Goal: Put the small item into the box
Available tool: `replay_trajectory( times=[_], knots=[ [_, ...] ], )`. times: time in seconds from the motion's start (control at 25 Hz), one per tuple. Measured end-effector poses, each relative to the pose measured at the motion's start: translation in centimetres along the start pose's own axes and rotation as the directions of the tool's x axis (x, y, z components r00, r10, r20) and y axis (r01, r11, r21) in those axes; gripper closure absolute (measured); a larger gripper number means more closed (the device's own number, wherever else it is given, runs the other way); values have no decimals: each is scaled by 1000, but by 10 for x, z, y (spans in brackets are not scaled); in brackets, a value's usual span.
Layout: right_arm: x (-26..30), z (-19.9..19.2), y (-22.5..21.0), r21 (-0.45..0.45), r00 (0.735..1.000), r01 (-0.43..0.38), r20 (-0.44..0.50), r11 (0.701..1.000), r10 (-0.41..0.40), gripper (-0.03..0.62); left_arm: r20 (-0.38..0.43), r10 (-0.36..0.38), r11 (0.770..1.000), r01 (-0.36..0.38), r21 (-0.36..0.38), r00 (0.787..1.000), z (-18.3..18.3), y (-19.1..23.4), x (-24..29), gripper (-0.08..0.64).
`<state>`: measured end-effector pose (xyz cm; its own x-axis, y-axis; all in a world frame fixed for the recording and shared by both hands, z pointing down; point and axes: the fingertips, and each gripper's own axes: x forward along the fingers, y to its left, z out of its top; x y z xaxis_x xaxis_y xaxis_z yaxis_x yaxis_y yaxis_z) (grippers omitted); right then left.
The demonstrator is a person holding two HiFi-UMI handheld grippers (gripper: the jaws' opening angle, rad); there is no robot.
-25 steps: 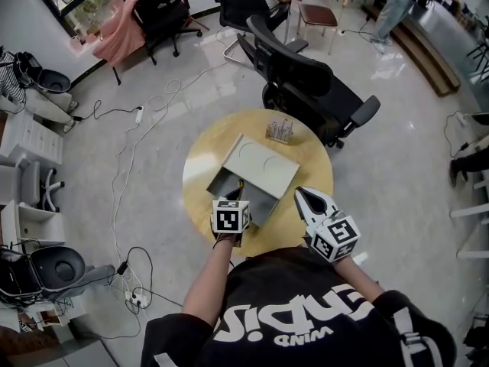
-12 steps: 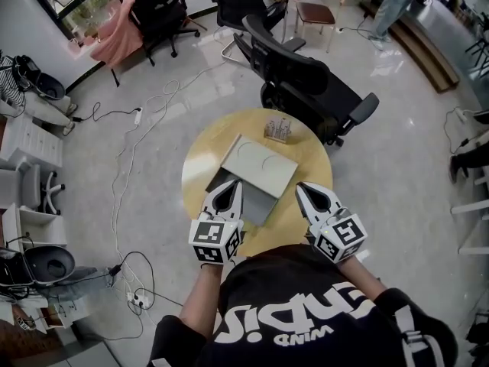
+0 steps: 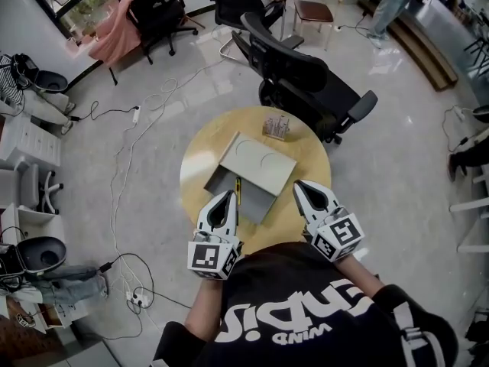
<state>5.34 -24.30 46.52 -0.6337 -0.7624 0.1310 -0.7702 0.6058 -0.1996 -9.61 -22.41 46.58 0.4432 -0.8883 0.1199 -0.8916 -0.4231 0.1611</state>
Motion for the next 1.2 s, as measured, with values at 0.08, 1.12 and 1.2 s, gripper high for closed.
replay_trajectory(
  times=[0.08,1.12,1.2],
  knots=[
    [0,-1,0,-2,1000,2,2,1000,-2,589,2,1,1000,-1,-3,1000,-1,0,-1,551],
    [-2,2,2,-13,1000,1,2,1000,-1,589,-6,30,999,-30,-34,1000,0,0,-5,551],
    [-2,1,1,-13,1000,0,1,1000,0,589,-6,31,999,-32,-36,999,0,0,-4,551]
  ],
)
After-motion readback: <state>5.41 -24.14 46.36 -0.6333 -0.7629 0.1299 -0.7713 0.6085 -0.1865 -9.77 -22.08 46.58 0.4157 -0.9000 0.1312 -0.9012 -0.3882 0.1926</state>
